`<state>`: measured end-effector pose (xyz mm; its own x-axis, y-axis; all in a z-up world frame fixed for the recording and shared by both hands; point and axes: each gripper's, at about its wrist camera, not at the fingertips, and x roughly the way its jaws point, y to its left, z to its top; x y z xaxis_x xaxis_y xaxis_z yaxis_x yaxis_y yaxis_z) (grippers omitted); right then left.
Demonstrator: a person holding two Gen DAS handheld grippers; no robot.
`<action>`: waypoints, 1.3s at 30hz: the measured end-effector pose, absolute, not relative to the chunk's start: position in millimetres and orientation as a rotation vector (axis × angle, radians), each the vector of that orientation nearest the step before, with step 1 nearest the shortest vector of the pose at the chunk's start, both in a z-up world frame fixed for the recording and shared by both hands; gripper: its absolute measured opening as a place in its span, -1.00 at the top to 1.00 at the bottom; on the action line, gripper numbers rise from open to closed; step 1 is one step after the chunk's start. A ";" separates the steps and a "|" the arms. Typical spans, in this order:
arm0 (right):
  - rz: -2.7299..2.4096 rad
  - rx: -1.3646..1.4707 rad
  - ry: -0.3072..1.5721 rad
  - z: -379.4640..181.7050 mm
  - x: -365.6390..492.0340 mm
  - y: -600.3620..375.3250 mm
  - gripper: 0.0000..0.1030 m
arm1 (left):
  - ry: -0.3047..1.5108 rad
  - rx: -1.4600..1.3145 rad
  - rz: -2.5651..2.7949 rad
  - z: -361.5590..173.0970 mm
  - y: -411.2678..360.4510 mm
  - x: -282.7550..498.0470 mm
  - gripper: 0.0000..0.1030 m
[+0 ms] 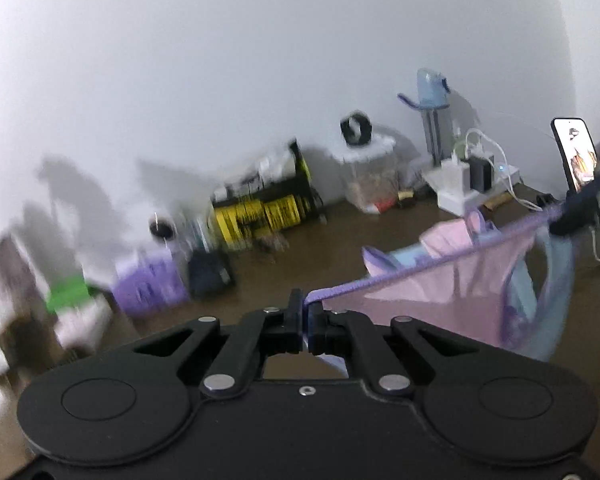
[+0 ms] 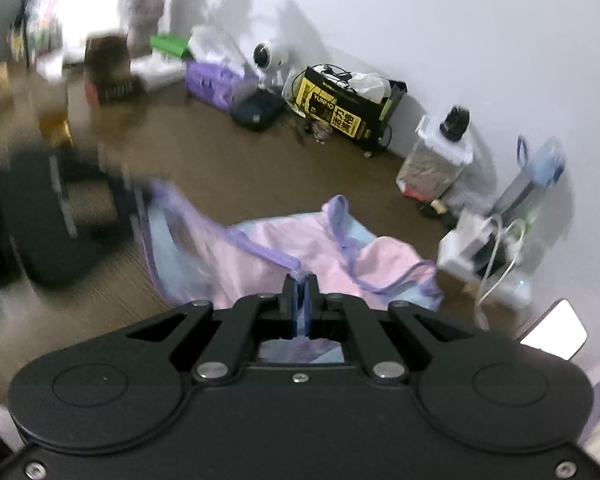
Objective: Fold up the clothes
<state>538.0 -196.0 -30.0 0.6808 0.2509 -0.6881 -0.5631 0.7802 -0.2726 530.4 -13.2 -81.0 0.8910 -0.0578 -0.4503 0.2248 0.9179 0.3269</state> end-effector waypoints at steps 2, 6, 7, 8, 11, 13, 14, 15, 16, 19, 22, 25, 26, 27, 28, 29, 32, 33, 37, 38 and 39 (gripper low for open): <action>0.483 -0.505 0.647 -31.5 536.2 -194.8 0.97 | 0.413 0.449 -0.163 -66.8 -17.6 533.2 0.97; 0.484 -0.484 0.592 -25.1 539.8 -193.4 0.97 | 0.384 0.534 -0.176 -55.8 -27.4 534.5 0.97; 0.485 -0.476 0.583 -23.6 540.8 -194.2 0.97 | 0.382 0.554 -0.181 -54.6 -29.8 534.1 0.97; 0.486 -0.467 0.574 -22.1 541.7 -195.2 0.96 | 0.384 0.571 -0.185 -55.1 -31.7 532.9 0.97; 0.510 -0.459 0.588 -28.7 541.9 -195.4 0.96 | 0.390 0.624 -0.201 -59.0 -36.9 530.4 0.96; 0.517 -0.460 0.613 -38.9 540.2 -194.0 0.95 | 0.404 0.639 -0.214 -62.8 -40.3 526.7 0.96; 0.518 -0.467 0.625 -46.9 537.6 -191.3 0.94 | 0.423 0.642 -0.227 -66.0 -42.6 524.7 0.96; 0.519 -0.475 0.638 -55.2 534.8 -188.6 0.94 | 0.439 0.641 -0.240 -68.4 -45.0 522.7 0.96; 0.520 -0.483 0.651 -63.4 532.1 -185.9 0.94 | 0.454 0.644 -0.253 -70.9 -47.5 520.8 0.96; 0.517 -0.454 0.676 -89.3 525.1 -176.4 0.70 | 0.488 0.668 -0.279 -77.0 -55.1 517.8 0.96; 0.508 -0.456 0.678 -108.0 517.0 -163.0 0.53 | 0.507 0.690 -0.301 -79.3 -61.8 516.5 0.96; 0.500 -0.470 0.656 -118.1 509.2 -151.0 0.43 | 0.511 0.722 -0.322 -78.7 -66.2 516.4 0.96; 0.500 -0.469 0.656 -120.2 509.5 -149.2 0.40 | 0.512 0.730 -0.327 -78.4 -66.9 517.2 0.96; 0.497 -0.468 0.649 -122.2 508.0 -144.9 0.38 | 0.513 0.739 -0.331 -78.1 -67.5 518.0 0.96; 0.495 -0.468 0.643 -124.2 506.5 -140.5 0.34 | 0.513 0.748 -0.336 -77.8 -68.1 518.8 0.96; 0.491 -0.464 0.640 -125.2 506.4 -137.8 0.31 | 0.515 0.755 -0.340 -77.6 -68.6 519.5 0.96; 0.466 -0.466 0.628 -129.8 507.8 -131.0 0.30 | 0.513 0.769 -0.340 -77.8 -69.5 516.3 0.96; 0.453 -0.468 0.624 -131.5 508.9 -129.3 0.32 | 0.513 0.771 -0.339 -77.9 -68.8 516.7 0.96; 0.445 -0.446 0.654 -131.2 521.1 -132.2 0.97 | 0.515 0.762 -0.327 -81.3 -56.1 526.4 0.96; 0.448 -0.451 0.648 -124.6 526.0 -136.0 0.98 | 0.512 0.752 -0.324 -80.4 -50.7 532.0 0.96; 0.452 -0.456 0.641 -117.6 531.0 -139.9 0.98 | 0.505 0.733 -0.320 -76.2 -43.4 541.0 0.96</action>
<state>531.0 -139.9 -117.6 0.7128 0.2563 -0.6529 -0.5292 0.8074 -0.2608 541.0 -43.4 -76.2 0.8345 -0.1025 -0.5413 0.4457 0.7032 0.5539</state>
